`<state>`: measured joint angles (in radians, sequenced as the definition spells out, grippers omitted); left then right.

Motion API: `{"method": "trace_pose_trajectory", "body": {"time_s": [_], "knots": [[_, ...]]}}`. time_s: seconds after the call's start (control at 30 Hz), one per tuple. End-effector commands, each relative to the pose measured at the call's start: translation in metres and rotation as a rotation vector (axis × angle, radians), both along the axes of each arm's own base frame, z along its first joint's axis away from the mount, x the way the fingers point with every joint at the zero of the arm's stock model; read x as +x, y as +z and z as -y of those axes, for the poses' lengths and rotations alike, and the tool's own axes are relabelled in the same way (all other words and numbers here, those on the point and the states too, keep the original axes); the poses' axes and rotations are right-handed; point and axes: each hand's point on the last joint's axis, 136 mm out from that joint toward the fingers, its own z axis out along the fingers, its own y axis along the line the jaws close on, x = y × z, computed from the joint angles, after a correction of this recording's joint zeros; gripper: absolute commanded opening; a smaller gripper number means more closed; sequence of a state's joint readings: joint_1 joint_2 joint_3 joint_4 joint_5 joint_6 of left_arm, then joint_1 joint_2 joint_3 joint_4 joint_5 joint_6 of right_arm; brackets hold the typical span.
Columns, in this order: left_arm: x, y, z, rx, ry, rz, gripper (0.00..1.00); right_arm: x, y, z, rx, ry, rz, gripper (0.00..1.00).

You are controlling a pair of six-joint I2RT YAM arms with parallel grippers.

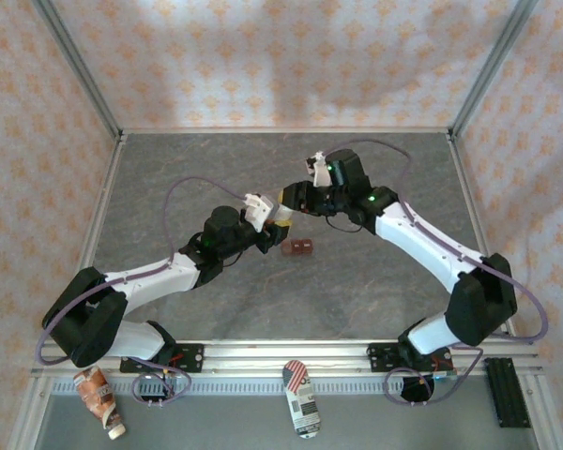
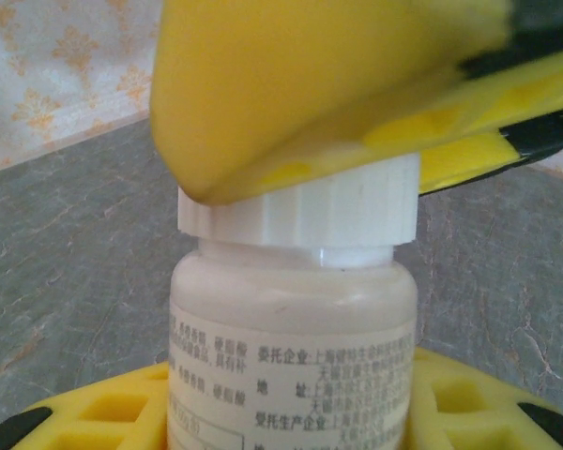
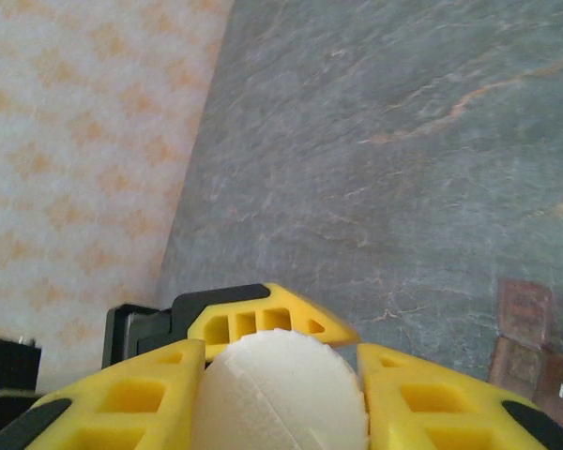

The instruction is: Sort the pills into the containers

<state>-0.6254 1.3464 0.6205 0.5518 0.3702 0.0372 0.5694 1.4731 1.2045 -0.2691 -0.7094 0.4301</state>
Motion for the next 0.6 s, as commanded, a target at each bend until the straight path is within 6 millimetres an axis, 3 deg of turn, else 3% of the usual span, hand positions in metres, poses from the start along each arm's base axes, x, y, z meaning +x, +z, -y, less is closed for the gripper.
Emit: {"method": "trace_pose_trajectory", "body": {"time_s": [0.0, 0.3, 0.47, 0.57], "knots": [[-0.003, 0.034, 0.011, -0.071, -0.045, 0.076, 0.00, -0.018, -0.003, -0.016, 0.034, 0.258, 0.086, 0.38], [-0.002, 0.039, 0.012, -0.092, -0.040, 0.069, 0.00, -0.008, -0.007, -0.014, 0.029, 0.211, 0.048, 0.39], [-0.003, 0.035, 0.010, -0.067, -0.038, 0.065, 0.00, 0.006, 0.006, 0.003, 0.031, 0.069, 0.022, 0.63], [-0.004, 0.034, 0.009, -0.058, -0.035, 0.067, 0.00, 0.015, 0.018, 0.022, 0.050, -0.049, 0.000, 0.70]]}}
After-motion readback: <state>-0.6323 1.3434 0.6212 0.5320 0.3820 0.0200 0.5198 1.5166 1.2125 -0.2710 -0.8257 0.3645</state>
